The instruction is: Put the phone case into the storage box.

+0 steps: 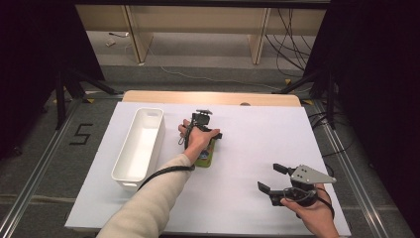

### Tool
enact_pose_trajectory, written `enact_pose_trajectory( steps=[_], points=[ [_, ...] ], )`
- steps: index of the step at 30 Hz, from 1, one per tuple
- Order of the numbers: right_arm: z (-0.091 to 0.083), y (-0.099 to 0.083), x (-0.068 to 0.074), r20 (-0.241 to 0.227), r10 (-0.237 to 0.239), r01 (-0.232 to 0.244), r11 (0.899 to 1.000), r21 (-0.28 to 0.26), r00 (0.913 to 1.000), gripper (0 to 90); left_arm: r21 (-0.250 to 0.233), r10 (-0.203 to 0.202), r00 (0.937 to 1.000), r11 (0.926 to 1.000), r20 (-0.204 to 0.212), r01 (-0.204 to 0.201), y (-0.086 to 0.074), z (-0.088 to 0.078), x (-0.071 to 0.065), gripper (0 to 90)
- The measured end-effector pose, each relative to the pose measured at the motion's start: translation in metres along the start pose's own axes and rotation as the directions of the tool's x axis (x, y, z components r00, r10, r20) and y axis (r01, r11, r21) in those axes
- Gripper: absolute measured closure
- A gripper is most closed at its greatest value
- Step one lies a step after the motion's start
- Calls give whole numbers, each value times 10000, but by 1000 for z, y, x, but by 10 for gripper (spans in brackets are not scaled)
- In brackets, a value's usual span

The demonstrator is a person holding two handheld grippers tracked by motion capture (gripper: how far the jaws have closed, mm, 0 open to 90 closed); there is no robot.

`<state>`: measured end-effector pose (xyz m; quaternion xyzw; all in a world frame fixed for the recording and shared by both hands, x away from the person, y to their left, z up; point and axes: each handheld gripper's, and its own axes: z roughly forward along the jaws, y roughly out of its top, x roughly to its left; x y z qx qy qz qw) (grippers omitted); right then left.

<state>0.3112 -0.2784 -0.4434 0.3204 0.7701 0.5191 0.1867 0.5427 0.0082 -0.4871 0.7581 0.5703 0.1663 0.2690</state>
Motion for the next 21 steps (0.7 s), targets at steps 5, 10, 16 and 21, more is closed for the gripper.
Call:
enact_pose_trajectory(
  steps=[5, 10, 16, 21],
  points=[
    [0, 0, 0, 6, -3, 3, 10000, -2, 10000, 159, 28, 17, 10000, 10000, 17, -17, 0, -1, 0, 59],
    [0, 0, 0, 12, -17, 17, 10000, -15, 10000, 159, 35, 54, 10000, 10000, 4, -54, 1, -1, 0, 79],
    [0, 0, 0, 13, -20, 20, 10000, 15, 10000, 159, 21, 81, 10000, 10000, -13, -81, 1, -2, -1, 112],
    [0, 0, 0, 16, -10, 10, 10000, 12, 10000, 159, 15, 110, 9999, 9999, -80, -110, 1, -3, -2, 132]
  ],
)
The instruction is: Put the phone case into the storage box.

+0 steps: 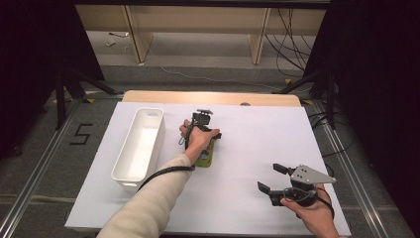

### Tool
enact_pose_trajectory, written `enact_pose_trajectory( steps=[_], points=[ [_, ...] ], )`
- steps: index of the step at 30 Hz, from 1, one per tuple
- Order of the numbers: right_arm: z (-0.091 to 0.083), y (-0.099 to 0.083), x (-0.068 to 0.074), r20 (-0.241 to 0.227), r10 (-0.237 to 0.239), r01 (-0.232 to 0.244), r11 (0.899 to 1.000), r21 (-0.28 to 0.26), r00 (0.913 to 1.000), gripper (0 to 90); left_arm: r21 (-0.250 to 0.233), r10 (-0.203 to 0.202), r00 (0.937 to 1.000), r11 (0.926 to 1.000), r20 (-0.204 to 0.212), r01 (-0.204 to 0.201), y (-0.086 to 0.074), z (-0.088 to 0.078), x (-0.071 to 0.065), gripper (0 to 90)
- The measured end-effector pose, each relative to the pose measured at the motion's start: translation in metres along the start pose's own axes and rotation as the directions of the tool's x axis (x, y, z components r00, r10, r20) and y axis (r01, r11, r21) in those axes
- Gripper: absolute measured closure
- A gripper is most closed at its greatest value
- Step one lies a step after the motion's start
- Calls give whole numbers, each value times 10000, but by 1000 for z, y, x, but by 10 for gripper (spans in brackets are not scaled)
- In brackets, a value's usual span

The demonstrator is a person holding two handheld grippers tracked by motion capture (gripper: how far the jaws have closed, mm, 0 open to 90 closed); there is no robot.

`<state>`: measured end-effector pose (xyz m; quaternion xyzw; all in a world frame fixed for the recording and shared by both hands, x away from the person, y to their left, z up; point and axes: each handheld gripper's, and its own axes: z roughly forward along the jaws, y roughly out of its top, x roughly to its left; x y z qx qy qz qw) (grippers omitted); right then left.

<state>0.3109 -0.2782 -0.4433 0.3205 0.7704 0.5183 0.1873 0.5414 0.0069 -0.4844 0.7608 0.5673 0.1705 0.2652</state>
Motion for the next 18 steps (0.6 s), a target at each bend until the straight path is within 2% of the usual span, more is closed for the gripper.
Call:
enact_pose_trajectory(
  steps=[18],
  points=[
    [0, 0, 0, -26, -4, 4, 10000, 22, 10000, 159, -17, 7, 10000, 10000, -10, -8, 0, 0, -1, 147]
  ],
)
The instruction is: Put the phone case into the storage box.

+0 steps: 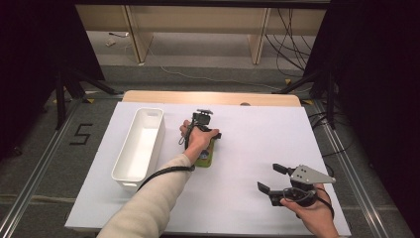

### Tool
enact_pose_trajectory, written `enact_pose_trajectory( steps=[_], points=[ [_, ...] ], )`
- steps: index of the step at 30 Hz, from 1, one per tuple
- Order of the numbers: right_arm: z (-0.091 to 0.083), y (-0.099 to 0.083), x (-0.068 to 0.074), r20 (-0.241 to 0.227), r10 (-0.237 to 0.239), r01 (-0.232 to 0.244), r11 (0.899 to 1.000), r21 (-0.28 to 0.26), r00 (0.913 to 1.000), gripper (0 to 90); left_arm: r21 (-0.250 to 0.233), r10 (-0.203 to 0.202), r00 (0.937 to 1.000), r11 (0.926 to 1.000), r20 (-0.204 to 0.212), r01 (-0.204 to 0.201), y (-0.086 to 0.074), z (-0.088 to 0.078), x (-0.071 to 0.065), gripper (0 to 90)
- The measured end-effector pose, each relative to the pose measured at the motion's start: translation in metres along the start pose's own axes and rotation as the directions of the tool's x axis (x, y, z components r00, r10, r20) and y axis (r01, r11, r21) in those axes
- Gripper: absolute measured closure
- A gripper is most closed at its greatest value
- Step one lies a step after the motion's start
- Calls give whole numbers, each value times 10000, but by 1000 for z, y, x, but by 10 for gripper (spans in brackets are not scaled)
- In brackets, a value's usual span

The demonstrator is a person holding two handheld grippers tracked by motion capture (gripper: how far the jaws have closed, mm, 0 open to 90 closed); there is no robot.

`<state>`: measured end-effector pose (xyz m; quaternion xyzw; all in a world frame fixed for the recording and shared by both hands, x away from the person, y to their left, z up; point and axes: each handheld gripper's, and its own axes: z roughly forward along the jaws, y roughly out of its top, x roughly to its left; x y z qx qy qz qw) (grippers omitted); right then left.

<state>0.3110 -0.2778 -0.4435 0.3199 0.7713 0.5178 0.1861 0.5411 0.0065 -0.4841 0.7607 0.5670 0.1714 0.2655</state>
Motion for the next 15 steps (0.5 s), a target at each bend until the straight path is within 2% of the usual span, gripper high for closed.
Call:
enact_pose_trajectory(
  steps=[15],
  points=[
    [0, 0, 0, 6, -5, 5, 10000, 9, 10000, 159, -56, 4, 10000, 10000, 33, -4, 0, 0, 0, 155]
  ],
)
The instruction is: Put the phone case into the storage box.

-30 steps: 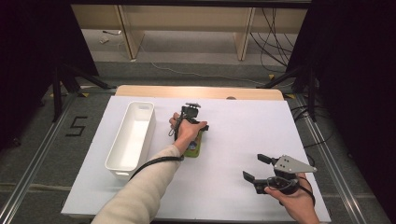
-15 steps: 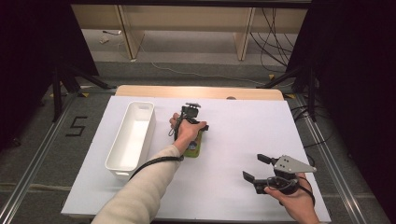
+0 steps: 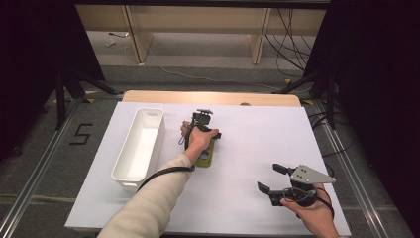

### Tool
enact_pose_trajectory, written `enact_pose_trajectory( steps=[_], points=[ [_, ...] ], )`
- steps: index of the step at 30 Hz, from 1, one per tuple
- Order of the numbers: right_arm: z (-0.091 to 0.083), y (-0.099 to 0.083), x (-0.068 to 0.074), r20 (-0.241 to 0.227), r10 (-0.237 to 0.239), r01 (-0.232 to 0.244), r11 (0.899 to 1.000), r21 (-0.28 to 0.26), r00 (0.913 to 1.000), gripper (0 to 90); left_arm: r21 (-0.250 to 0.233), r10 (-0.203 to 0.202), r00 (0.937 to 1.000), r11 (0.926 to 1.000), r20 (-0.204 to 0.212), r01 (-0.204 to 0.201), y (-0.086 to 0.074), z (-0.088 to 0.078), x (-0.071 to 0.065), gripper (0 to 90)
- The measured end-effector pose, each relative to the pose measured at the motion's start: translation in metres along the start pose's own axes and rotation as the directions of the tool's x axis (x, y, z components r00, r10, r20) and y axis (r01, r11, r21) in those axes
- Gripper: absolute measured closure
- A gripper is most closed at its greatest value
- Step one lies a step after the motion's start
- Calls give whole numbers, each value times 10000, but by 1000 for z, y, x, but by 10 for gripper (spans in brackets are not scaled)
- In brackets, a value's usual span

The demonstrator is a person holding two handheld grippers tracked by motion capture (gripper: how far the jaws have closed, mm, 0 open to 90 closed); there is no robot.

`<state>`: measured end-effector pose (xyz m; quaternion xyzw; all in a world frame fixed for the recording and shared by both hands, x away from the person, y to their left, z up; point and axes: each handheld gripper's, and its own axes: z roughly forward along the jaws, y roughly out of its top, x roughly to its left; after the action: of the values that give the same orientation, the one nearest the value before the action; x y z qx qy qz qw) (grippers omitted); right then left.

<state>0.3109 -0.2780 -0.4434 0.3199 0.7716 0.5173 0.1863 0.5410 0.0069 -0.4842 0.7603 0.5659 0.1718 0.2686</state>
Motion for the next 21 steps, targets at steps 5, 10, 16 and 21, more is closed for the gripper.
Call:
enact_pose_trajectory(
  steps=[5, 10, 16, 21],
  points=[
    [0, 0, 0, -11, -4, 4, 10000, -18, 10000, 159, -73, 82, 9999, 9999, 66, -82, -1, 0, 1, 157],
    [0, 0, 0, -2, -7, 7, 10000, -25, 10000, 159, -53, 93, 9999, 9999, 91, -92, 0, 0, 1, 160],
    [0, 0, 0, -18, 2, -2, 10000, -40, 10000, 159, -90, 84, 9999, 9999, 132, -82, 0, -1, 1, 161],
    [0, 0, 0, -4, 8, -8, 10000, -30, 10000, 159, -209, 53, 9998, 9998, 175, -50, 0, -3, 1, 162]
  ],
)
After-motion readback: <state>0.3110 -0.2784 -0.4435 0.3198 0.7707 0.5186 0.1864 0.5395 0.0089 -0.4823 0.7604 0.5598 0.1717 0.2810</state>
